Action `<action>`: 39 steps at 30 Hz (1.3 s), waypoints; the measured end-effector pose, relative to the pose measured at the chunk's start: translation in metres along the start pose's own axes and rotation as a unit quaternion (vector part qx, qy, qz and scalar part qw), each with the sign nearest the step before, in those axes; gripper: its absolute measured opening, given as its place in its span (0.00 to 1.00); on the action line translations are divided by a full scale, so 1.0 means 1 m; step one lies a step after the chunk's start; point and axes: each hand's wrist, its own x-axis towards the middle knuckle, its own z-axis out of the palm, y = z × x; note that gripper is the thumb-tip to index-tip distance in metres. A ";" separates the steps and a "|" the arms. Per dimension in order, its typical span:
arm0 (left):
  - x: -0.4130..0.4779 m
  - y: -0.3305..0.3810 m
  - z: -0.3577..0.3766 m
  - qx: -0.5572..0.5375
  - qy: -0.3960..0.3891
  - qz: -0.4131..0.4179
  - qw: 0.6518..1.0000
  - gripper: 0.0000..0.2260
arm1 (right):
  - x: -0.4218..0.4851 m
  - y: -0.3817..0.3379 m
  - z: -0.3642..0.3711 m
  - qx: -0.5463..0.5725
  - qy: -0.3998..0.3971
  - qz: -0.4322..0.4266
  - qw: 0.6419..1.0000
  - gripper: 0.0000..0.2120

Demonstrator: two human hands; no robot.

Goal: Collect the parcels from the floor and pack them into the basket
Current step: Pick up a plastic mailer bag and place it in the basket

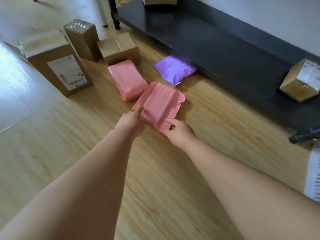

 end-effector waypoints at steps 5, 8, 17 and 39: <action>0.005 0.007 0.018 0.009 -0.002 0.006 1.000 0.32 | 0.015 0.003 0.007 0.052 -0.010 0.013 0.999 0.25; 0.005 0.018 0.024 -0.045 0.001 -0.001 0.999 0.31 | 0.019 0.006 0.003 0.071 0.013 0.021 0.997 0.14; -0.031 0.069 0.016 -0.018 0.052 0.077 0.996 0.26 | -0.025 0.017 -0.049 0.049 0.113 -0.011 0.992 0.15; -0.252 0.226 -0.154 -0.326 0.032 0.185 0.926 0.08 | -0.316 0.010 -0.233 0.216 0.247 -0.082 0.941 0.05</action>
